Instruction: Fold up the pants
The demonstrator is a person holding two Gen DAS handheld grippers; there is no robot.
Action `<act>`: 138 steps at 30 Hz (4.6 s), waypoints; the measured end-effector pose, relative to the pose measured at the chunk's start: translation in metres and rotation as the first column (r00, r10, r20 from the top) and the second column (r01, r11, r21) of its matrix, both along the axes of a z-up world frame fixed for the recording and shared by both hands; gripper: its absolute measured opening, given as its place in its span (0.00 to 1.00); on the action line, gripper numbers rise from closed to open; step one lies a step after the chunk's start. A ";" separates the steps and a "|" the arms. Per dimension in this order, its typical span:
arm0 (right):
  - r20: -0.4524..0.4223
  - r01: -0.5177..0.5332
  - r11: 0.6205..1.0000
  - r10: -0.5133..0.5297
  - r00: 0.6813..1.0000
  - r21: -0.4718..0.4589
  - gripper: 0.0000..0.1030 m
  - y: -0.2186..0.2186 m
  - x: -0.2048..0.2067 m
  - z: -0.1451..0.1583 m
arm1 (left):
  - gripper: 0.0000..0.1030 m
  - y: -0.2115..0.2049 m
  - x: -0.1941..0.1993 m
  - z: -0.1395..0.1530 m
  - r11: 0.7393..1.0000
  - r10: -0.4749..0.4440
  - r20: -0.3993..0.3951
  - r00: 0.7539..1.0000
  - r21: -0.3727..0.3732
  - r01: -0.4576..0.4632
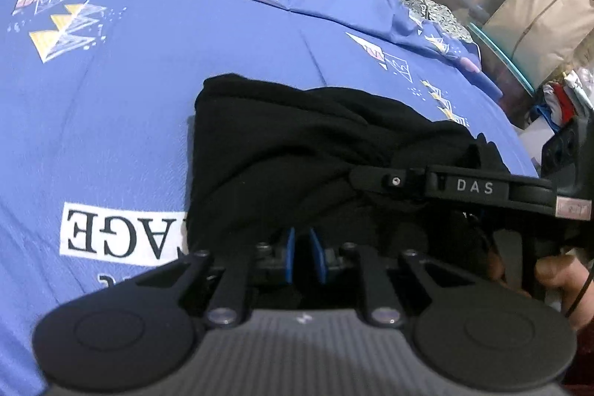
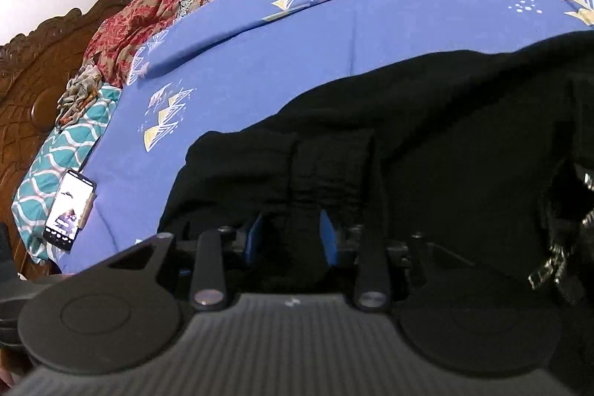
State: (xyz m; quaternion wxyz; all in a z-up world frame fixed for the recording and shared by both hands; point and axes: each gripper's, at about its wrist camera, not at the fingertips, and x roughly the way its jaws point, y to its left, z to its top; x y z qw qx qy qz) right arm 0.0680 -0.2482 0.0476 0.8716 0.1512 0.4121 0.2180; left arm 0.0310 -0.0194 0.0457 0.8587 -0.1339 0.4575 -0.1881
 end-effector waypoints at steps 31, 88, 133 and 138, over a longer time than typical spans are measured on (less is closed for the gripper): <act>-0.059 0.600 0.725 -0.620 0.782 0.338 0.75 -0.294 -0.110 0.001 | 0.16 -0.097 0.044 0.001 0.994 -0.103 -0.092 0.990 0.029 0.106; 0.466 0.006 0.907 0.211 0.859 -0.422 0.22 -0.065 -0.121 0.060 | 0.51 -0.174 0.064 0.071 0.975 -0.205 -0.160 0.966 -0.115 0.188; 0.299 -0.289 0.808 0.484 0.823 -0.512 0.36 0.031 -0.068 0.026 | 0.26 0.030 0.018 0.002 0.940 0.106 -0.230 0.967 -0.294 -0.173; 0.280 -0.330 0.777 0.532 0.799 -0.536 0.56 0.039 -0.086 0.028 | 0.28 0.046 0.018 -0.019 0.898 0.113 -0.261 0.959 -0.386 -0.211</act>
